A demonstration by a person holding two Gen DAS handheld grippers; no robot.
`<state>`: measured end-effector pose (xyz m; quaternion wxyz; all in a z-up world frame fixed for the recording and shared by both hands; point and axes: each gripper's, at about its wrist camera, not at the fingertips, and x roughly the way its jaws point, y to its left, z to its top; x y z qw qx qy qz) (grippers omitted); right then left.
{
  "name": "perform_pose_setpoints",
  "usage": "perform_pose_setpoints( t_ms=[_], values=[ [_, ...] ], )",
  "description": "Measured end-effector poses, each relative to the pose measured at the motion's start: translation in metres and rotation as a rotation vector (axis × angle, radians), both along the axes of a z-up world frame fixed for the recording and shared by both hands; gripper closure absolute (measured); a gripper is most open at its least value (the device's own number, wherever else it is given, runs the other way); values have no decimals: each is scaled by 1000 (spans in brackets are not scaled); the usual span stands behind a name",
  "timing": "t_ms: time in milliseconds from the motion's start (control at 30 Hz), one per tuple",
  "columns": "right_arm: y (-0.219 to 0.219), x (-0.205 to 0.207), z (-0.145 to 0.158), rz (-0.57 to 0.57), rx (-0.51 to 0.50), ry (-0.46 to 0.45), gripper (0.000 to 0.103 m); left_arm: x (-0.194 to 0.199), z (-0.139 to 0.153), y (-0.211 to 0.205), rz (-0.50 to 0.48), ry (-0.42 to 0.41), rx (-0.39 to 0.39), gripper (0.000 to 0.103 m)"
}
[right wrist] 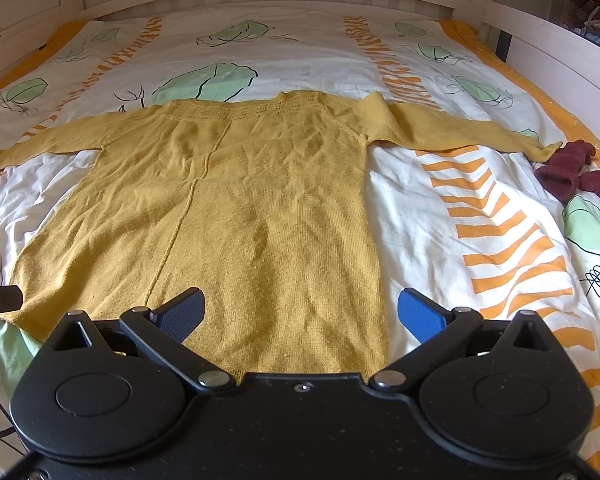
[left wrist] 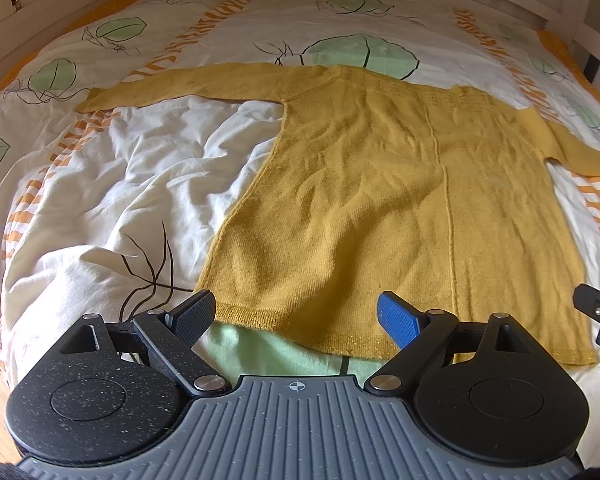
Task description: Fold small clothes
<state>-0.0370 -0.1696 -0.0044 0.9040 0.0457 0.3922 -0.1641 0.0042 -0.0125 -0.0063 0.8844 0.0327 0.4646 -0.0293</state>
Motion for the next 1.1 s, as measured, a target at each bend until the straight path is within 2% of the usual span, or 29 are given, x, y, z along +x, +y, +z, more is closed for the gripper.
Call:
perform_pose_setpoints(
  t_ms=[367,567,900,1100],
  values=[
    [-5,16,1,35,3,17,1,21,-6,-1,-3,18,-7,15],
    [-15,32,3,45,54,10,1,39,-8,-2,-12,18,3,15],
    [-43,58,10,60,88,-9,1,80,-2,-9,-51,-35,-10,15],
    [-70,79,10,31,58,-3,1,115,-2,-24,-84,-64,5,15]
  ],
)
